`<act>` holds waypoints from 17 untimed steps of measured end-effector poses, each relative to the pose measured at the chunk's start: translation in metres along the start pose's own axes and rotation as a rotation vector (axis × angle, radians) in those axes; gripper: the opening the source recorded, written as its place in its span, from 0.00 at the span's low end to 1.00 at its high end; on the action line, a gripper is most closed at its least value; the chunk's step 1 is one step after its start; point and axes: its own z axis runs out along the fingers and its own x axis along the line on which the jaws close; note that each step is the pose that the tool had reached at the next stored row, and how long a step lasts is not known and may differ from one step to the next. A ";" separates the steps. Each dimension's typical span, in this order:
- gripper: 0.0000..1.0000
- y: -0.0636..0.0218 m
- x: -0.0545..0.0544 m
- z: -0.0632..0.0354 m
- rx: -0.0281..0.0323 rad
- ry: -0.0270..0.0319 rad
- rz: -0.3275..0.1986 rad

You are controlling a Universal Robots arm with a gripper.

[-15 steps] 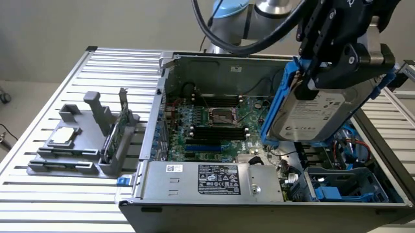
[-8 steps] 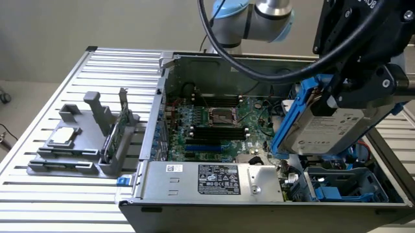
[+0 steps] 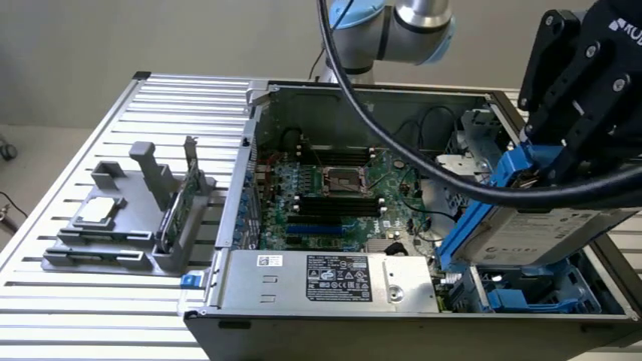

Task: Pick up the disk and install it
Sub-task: 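Pick up the disk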

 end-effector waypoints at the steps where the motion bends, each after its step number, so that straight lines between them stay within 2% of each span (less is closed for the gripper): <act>1: 0.33 -0.0042 0.002 0.0002 0.0001 -0.0001 0.000; 6: 0.33 -0.0269 0.003 0.0045 0.0000 0.0000 0.000; 10: 0.33 -0.0445 0.001 0.0120 -0.0001 0.0001 0.000; 12: 0.33 -0.0485 -0.001 0.0161 -0.0002 0.0000 0.000; 17: 0.33 -0.0500 -0.007 0.0258 -0.0001 0.0018 0.000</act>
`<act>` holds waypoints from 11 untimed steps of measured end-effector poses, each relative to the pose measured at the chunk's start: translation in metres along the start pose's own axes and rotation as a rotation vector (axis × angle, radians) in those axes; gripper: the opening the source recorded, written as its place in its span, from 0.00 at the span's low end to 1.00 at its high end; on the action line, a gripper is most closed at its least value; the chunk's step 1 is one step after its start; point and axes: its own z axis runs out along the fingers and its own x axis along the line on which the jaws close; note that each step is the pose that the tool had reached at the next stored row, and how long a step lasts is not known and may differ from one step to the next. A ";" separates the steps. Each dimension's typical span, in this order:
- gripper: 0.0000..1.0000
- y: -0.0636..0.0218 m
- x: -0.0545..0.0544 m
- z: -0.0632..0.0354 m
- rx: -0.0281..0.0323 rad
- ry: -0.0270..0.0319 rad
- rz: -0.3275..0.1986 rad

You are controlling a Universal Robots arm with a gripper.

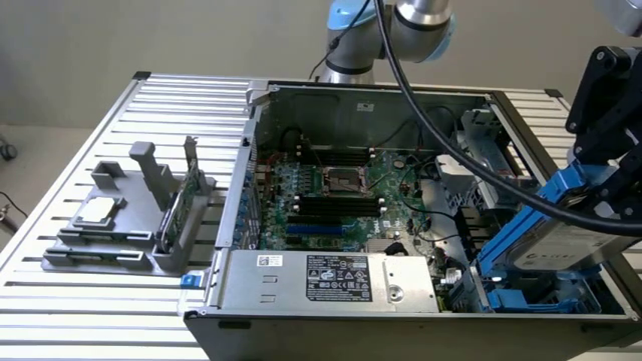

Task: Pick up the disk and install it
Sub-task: 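Pick up the disk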

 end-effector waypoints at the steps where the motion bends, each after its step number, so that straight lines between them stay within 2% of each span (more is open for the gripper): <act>1: 0.33 -0.0012 -0.001 0.0011 0.0000 0.0009 0.000; 5: 0.33 -0.0088 -0.001 0.0019 -0.0002 0.0042 -0.003; 11: 0.33 -0.0118 -0.001 0.0026 -0.0012 0.0165 -0.005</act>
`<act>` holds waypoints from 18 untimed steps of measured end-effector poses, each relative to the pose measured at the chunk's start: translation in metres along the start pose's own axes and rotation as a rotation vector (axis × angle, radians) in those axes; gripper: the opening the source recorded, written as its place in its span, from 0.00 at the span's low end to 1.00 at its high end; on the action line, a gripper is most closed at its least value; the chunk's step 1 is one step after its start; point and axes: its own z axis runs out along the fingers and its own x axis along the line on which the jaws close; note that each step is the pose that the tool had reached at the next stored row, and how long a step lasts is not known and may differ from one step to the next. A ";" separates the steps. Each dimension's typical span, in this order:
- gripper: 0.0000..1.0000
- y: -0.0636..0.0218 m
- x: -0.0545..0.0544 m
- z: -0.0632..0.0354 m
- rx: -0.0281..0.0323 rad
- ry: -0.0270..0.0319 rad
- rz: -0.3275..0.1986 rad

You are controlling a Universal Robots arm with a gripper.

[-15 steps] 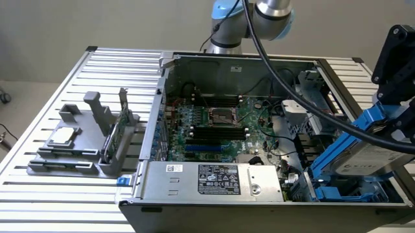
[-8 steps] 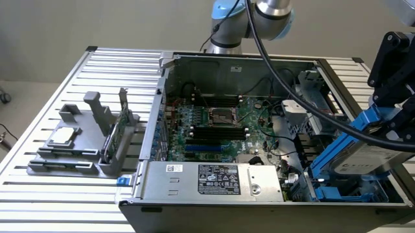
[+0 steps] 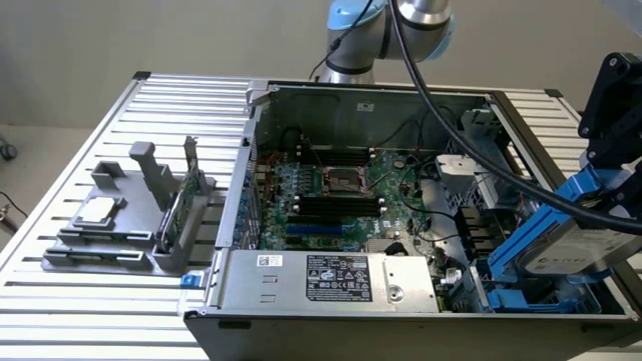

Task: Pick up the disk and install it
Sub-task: 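Pick up the disk, then insert the disk into the insertion slot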

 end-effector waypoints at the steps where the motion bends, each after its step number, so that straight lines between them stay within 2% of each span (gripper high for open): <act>1: 0.33 -0.0001 0.000 0.0000 0.0000 0.0006 0.000; 18: 0.33 0.0023 0.000 0.0009 0.0000 0.0012 -0.004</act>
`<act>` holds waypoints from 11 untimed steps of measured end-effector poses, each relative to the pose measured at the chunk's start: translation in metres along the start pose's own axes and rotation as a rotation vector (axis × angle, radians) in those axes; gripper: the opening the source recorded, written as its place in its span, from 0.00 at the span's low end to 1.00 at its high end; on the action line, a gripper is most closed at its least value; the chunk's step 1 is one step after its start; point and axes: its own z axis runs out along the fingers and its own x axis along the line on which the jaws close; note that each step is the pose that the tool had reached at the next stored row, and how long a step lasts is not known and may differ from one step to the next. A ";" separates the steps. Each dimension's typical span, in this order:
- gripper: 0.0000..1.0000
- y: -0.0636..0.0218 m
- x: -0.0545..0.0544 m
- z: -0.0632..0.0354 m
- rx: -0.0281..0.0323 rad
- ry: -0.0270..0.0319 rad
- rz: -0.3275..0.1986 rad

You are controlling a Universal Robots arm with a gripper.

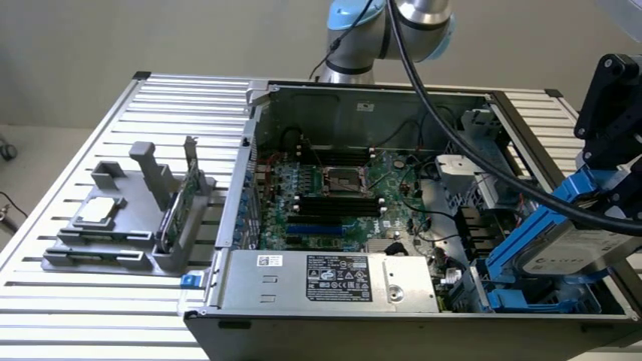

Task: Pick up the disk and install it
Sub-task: 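Insert the disk into the insertion slot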

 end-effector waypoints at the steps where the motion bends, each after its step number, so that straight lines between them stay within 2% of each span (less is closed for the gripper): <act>1: 0.33 0.0000 0.000 0.0001 0.0000 -0.0001 0.000; 11: 0.33 0.0009 0.000 0.0021 0.0002 -0.0002 0.000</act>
